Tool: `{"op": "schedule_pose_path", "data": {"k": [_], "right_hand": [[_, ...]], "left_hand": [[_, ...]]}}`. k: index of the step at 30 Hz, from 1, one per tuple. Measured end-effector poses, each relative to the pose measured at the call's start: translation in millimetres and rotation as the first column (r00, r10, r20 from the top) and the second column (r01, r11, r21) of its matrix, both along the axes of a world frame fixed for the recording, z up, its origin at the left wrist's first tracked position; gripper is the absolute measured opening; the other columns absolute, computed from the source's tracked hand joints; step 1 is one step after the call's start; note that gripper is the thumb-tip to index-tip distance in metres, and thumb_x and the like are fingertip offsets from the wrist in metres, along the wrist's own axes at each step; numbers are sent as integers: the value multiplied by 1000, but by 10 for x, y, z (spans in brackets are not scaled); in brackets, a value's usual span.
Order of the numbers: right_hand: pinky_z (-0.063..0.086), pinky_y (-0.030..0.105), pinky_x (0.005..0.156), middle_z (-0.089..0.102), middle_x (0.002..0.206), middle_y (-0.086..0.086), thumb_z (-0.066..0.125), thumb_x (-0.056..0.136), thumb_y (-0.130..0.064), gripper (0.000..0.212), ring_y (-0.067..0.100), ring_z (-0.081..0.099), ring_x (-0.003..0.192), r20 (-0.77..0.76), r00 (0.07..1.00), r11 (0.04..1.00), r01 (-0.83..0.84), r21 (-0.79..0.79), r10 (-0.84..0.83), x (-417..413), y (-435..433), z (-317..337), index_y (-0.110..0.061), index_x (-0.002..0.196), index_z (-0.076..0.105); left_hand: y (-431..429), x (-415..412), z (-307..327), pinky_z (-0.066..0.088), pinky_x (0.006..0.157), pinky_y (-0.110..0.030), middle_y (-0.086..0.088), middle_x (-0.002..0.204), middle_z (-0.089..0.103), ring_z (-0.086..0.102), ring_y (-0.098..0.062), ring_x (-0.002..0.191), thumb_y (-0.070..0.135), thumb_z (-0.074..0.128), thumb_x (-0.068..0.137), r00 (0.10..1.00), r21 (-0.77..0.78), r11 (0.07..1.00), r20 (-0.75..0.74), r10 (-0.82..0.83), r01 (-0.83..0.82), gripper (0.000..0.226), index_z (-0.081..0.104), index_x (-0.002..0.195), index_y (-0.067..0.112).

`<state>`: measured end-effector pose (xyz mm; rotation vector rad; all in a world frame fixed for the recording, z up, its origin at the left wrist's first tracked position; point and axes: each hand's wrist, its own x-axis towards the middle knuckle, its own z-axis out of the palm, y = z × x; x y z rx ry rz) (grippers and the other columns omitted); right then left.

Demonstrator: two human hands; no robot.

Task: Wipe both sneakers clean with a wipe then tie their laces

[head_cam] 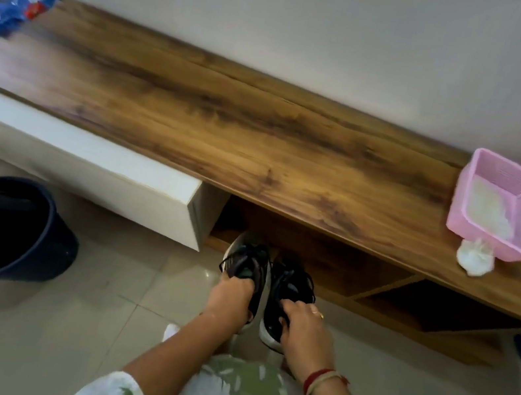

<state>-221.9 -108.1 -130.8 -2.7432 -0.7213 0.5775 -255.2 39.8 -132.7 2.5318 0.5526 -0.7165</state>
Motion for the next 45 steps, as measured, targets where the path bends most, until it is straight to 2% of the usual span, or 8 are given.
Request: {"op": "schedule_pose_path", "data": {"k": [6, 16, 22, 27, 32, 34, 37, 45], "right_hand": [[41, 32, 94, 49, 129, -5, 42, 91, -13, 46, 19, 38, 123, 39, 999, 999, -23, -32, 24, 478, 359, -797, -24, 136, 41], [46, 41, 79, 64, 103, 1, 63, 78, -13, 33, 26, 56, 102, 167, 976, 982, -112, -151, 137, 674, 695, -1709, -21, 110, 62], [38, 42, 91, 57, 118, 0, 53, 89, -25, 34, 24, 47, 115, 128, 966, 953, -190, -234, 224, 831, 798, -2071, -24, 123, 52], [37, 42, 90, 52, 124, 6, 57, 88, -25, 33, 28, 41, 118, 160, 971, 970, -147, -195, 180, 1142, 1042, -2176, -18, 120, 52], [41, 46, 85, 45, 129, 9, 70, 75, -38, 56, 32, 41, 118, 306, 942, 985, -101, -143, 141, 1255, 1072, -2131, -17, 123, 50], [43, 45, 85, 47, 126, 12, 69, 77, -25, 50, 34, 43, 118, 289, 944, 981, -119, -151, 159, 1202, 1034, -2202, -13, 121, 50], [39, 39, 97, 53, 120, 16, 68, 70, -1, 53, 35, 45, 118, 273, 949, 983, -125, -133, 158, 1246, 1002, -2288, -7, 120, 50], [30, 36, 105, 35, 142, 12, 62, 81, -4, 63, 30, 23, 134, 82, 994, 988, -57, -143, 69, 1506, 1121, -2201, -12, 137, 34]], "left_hand": [[279, 394, -656, 51, 84, -38, -14, 110, 64, 51, -33, 120, 5, 54, 88, 999, 87, 996, 22, -26, 24, 27, 52, 115, 9], [507, 671, -1430, 50, 87, -36, -16, 119, 62, 35, -33, 137, 2, 48, 92, 1000, 179, 984, 17, -11, 8, 34, 47, 124, 10], [709, 699, -1835, 47, 91, -34, -15, 125, 57, 27, -31, 141, -3, 47, 90, 1000, 220, 975, 20, -19, 14, 41, 44, 129, 10], [831, 927, -1984, 48, 88, -35, -11, 136, 42, 33, -32, 135, -3, 48, 91, 988, 176, 982, 150, 42, -68, 47, 40, 136, 12], [883, 1063, -2088, 45, 94, -37, -12, 147, 22, 32, -38, 134, 15, 59, 92, 949, 156, 976, 298, 102, -154, 61, 26, 144, 18], [856, 1037, -2123, 48, 86, -32, -12, 150, 16, 41, -37, 125, 10, 57, 92, 946, 181, 975, 316, 68, -131, 59, 29, 144, 18], [862, 1040, -2157, 45, 94, -30, -10, 154, 7, 34, -37, 132, 4, 55, 91, 953, 214, 973, 301, 22, -90, 60, 31, 145, 17], [878, 1360, -2056, 46, 95, -35, -4, 153, 5, 23, -36, 138, -5, 62, 84, 966, 128, 977, 217, 139, -169, 70, 35, 144, 19]]}}
